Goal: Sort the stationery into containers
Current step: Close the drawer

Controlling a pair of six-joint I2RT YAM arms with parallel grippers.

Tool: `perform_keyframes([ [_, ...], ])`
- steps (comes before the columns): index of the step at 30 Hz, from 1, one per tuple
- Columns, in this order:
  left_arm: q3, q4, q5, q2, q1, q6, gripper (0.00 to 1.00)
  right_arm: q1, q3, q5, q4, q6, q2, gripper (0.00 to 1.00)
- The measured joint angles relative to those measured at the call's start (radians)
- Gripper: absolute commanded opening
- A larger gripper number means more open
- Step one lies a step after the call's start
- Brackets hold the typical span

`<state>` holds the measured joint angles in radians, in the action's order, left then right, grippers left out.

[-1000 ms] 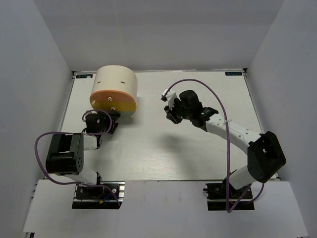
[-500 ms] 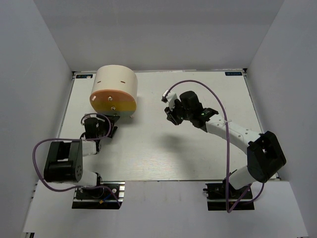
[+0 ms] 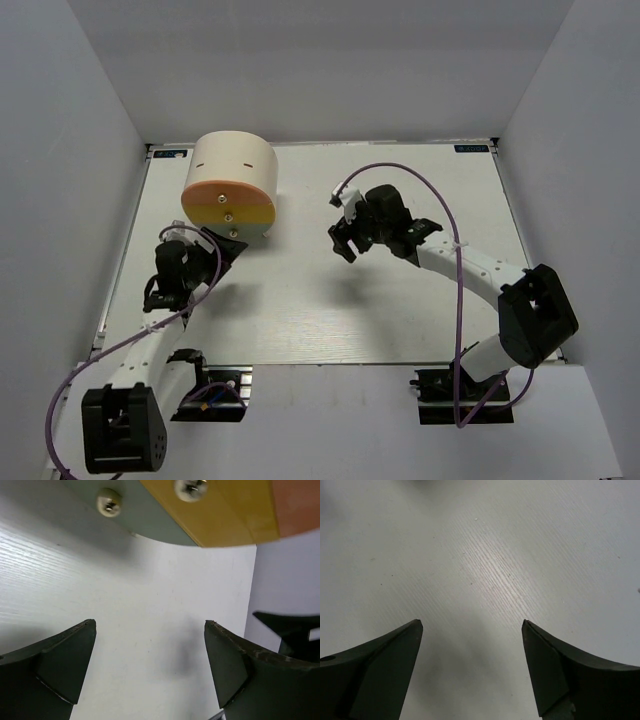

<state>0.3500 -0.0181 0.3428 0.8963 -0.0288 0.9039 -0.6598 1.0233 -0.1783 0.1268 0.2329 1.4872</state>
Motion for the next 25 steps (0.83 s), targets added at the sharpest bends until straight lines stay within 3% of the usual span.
perform_keyframes([
  [13,0.249,0.301,0.078,-0.140,0.007,-0.266,0.99,0.070,0.119,0.146,0.058,-0.047,0.010,0.90],
  [25,0.352,0.336,0.097,-0.132,0.007,-0.370,0.99,0.104,0.073,0.298,0.058,-0.023,-0.095,0.90],
])
